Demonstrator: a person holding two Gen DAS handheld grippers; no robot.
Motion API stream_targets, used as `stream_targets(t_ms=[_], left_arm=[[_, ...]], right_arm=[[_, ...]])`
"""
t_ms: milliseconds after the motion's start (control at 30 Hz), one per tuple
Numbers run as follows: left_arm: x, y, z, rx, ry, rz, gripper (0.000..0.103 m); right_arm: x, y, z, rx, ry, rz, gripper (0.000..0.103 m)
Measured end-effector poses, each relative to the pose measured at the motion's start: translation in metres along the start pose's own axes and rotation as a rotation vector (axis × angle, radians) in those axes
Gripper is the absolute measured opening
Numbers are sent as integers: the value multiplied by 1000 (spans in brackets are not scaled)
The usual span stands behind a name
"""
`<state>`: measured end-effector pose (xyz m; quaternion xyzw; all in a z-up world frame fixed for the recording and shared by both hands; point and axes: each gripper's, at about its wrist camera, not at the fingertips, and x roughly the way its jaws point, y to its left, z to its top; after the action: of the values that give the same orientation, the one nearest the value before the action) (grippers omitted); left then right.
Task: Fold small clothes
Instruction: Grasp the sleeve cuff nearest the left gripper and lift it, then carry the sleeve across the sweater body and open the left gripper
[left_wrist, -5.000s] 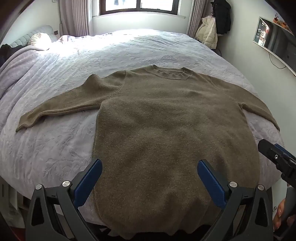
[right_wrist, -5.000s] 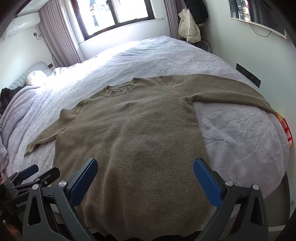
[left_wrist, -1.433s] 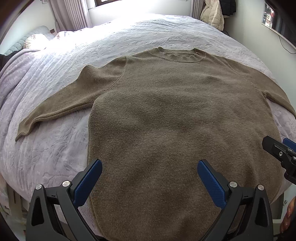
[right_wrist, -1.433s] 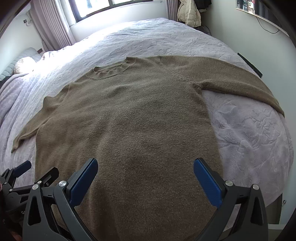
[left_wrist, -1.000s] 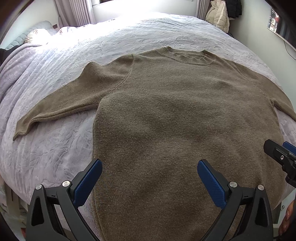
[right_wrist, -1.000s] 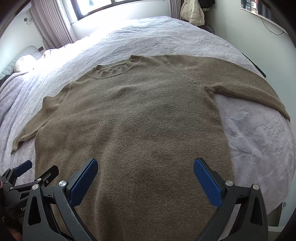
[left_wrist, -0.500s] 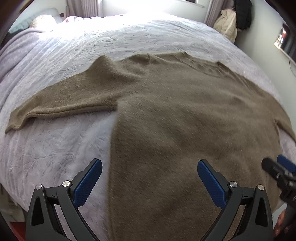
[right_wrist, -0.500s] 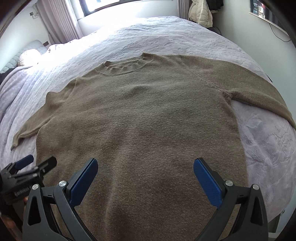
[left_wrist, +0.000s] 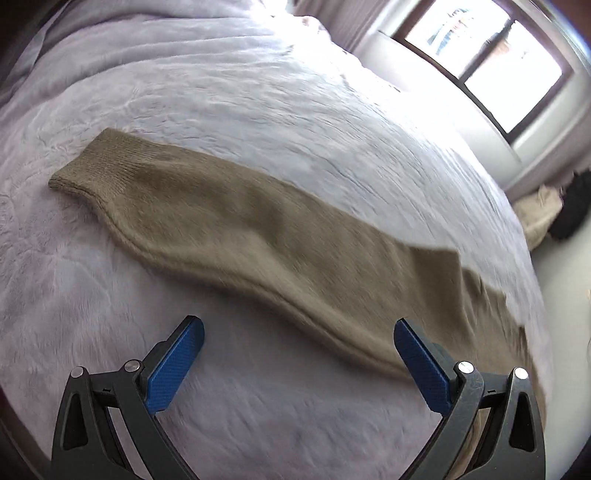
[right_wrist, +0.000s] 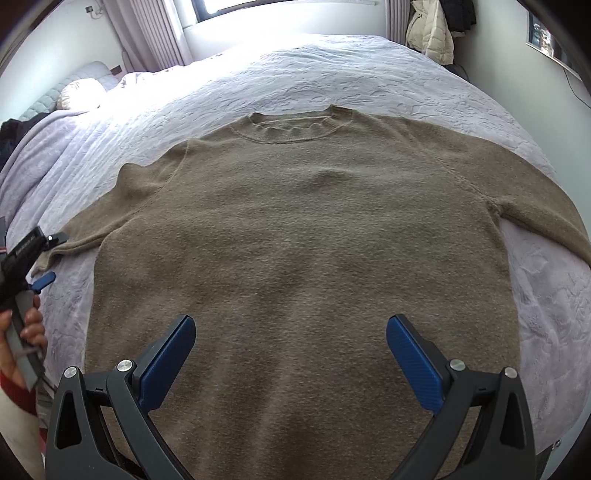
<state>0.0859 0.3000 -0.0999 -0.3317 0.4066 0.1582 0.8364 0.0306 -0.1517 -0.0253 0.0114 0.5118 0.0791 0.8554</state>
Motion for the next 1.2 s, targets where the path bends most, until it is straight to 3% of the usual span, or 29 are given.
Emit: stream_targets(t_ms=[133,167,233,300,333,433,500,600,767,933,1067,1167,1200], left_arm=[[18,20,23,-88,-4,-19,103],[18,24,27,-103,-17,-10,97],[19,26,34,-110,-28,43,71],[24,29,39,-110,-15,57,14],[25,31,39,-119,-12,52,11],[16,34,39,-125,-45,40,11],[-1,14,36,-59,-99,43,11],[-33,-40,31,106,-176,15,11],[-69,-143,14,312,-225,-102,11],[-70,-264,-35,533,-202,-181,11],[-40,-337,-95,666,-88,-240,11],[-1,-366,-145,768,-42,-161,13],[12,-368,-156,795,-6,-136,25]], right_arm=[[-2,12,1,-24,-3,19,103],[-3,14,1,-30,-6,22,103],[-6,16,0,-36,-8,26,103],[-6,16,-1,-38,-4,36,103],[-7,16,-2,-38,-2,46,103],[-8,15,-5,-36,1,76,102],[-9,13,-6,-32,-2,89,101],[-10,6,-8,-15,-10,111,101],[-17,-15,-12,41,-39,148,101],[-28,-52,-22,117,-71,154,101],[-39,-89,-32,199,-95,140,101],[-44,-111,-41,238,-100,124,101],[-45,-115,-42,243,-100,117,101]])
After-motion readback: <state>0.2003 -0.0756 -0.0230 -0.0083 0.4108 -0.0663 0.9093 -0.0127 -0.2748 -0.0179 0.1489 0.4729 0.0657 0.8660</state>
